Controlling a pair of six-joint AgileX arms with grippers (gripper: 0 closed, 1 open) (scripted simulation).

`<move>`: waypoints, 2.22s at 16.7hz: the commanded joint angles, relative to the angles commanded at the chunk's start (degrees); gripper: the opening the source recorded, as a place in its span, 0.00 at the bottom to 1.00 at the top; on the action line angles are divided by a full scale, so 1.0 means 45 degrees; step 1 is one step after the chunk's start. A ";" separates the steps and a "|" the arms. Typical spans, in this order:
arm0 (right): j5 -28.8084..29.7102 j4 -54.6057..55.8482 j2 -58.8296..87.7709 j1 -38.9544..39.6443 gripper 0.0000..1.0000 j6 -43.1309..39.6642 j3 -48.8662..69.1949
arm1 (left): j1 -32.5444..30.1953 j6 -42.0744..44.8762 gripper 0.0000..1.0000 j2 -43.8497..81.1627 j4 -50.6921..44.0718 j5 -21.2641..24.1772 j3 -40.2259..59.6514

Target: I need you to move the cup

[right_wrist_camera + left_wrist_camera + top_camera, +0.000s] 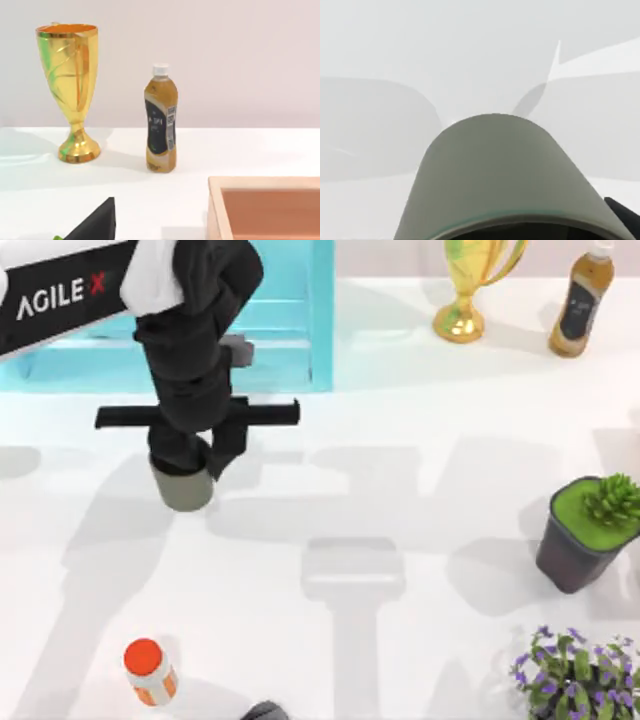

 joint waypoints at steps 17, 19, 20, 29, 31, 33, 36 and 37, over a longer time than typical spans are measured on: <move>0.0000 0.0000 0.0000 0.0000 1.00 0.0000 0.0000 | 0.5066 0.5088 0.00 -0.3260 0.0927 0.0302 -0.4174; 0.0000 0.0000 0.0000 0.0000 1.00 0.0000 0.0000 | 0.5173 0.5163 0.00 -0.2980 0.2047 0.0316 -0.4841; 0.0000 0.0000 0.0000 0.0000 1.00 0.0000 0.0000 | 0.5223 0.5203 0.00 -0.2819 0.2504 0.0327 -0.5174; 0.0000 0.0000 0.0000 0.0000 1.00 0.0000 0.0000 | 0.5294 0.5262 0.23 -0.2607 0.3066 0.0329 -0.5683; 0.0000 0.0000 0.0000 0.0000 1.00 0.0000 0.0000 | 0.5294 0.5262 0.38 -0.2607 0.3066 0.0329 -0.5683; 0.0000 0.0000 0.0000 0.0000 1.00 0.0000 0.0000 | 0.5294 0.5262 0.53 -0.2607 0.3066 0.0329 -0.5683; 0.0000 0.0000 0.0000 0.0000 1.00 0.0000 0.0000 | 0.5294 0.5262 0.75 -0.2607 0.3066 0.0329 -0.5683; 0.0000 0.0000 0.0000 0.0000 1.00 0.0000 0.0000 | 0.5294 0.5262 0.83 -0.2607 0.3066 0.0329 -0.5683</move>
